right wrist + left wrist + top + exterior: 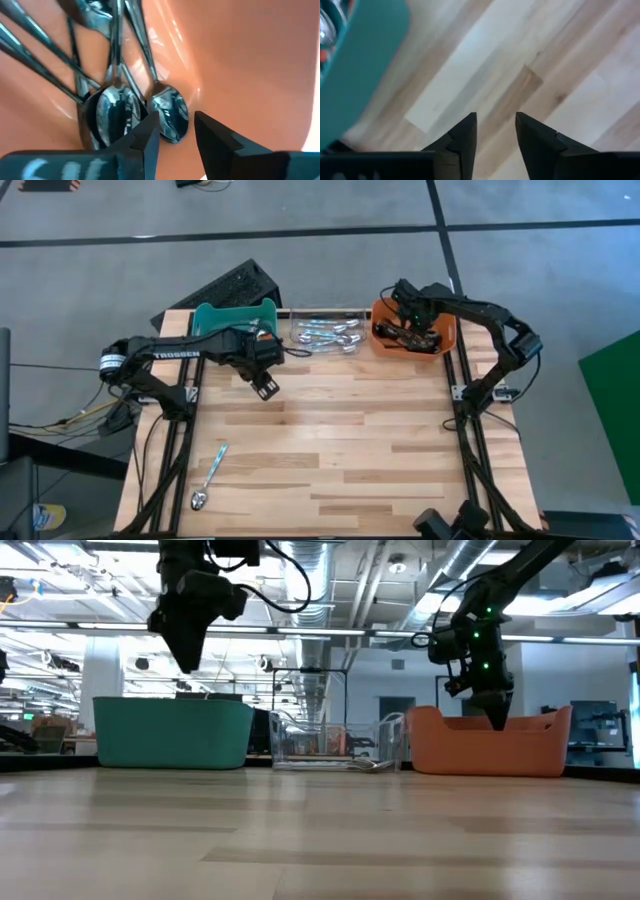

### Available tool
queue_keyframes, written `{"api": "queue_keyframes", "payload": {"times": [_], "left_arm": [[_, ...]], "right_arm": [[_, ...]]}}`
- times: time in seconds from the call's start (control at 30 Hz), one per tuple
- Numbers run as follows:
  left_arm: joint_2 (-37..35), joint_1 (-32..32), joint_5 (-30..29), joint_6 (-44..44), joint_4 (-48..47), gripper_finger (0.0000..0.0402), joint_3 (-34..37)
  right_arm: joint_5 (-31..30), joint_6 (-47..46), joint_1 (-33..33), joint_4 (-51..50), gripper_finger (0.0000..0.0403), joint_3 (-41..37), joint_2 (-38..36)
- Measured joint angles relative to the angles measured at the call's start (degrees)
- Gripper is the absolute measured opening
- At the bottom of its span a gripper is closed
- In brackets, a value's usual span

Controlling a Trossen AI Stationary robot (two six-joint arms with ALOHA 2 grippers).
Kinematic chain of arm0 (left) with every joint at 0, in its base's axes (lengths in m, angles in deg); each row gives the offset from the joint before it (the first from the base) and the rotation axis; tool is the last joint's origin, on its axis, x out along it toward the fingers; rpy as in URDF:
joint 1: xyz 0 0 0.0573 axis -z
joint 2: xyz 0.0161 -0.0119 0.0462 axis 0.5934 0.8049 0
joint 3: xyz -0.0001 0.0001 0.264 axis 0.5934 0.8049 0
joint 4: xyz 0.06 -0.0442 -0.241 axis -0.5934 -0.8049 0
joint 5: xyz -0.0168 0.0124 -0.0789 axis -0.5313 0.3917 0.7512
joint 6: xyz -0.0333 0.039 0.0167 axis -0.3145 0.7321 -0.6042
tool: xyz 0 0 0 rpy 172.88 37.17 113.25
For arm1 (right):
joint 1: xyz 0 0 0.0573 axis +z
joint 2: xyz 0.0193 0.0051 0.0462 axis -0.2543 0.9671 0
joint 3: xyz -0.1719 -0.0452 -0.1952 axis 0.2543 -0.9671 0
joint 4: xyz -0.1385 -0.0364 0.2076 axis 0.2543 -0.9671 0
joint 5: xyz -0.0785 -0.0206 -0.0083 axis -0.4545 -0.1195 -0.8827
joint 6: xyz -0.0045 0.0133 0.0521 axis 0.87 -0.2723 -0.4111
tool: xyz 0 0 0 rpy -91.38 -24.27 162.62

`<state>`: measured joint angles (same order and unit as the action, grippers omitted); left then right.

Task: Sort silverware by color (type)
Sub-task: Put the blue spoon into the transparent bin

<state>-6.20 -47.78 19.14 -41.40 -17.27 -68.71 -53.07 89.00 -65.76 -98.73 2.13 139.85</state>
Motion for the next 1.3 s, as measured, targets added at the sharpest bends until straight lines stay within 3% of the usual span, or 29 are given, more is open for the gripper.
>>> {"api": "queue_keyframes", "payload": {"times": [0.2, 0.37, 0.57, 0.73, 1.03, 1.3], "left_arm": [[0.0, 4.0, -0.1, -9.4, -7.1, 0.015, 0.0], [0.0, 11.4, -2.0, -17.1, -11.3, 0.0153, 0.0], [0.0, 20.6, -0.3, -27.6, -9.7, 0.0153, 0.0], [0.0, 28.1, -0.5, -41.3, -9.0, 0.0153, 1.6], [0.0, 42.7, 9.1, -64.5, -1.9, 0.0153, 12.1], [0.0, 52.9, 9.9, -80.2, 0.8, 0.0153, 12.7]], "right_arm": [[-0.2, -4.2, 0.0, -0.2, 0.0154, 0.0, 0.0], [-0.1, -4.3, 0.0, -0.5, 0.0151, 0.0, 0.0], [0.0, -4.3, 0.0, -0.4, 0.0151, 0.0, 0.0], [0.7, -4.4, 0.0, -0.4, 0.015, 0.0, 0.0], [3.3, -4.7, 0.0, -0.3, 0.015, 0.0, 0.0], [3.3, -5.9, 0.0, -0.4, 0.015, 0.0, 0.0]]}}
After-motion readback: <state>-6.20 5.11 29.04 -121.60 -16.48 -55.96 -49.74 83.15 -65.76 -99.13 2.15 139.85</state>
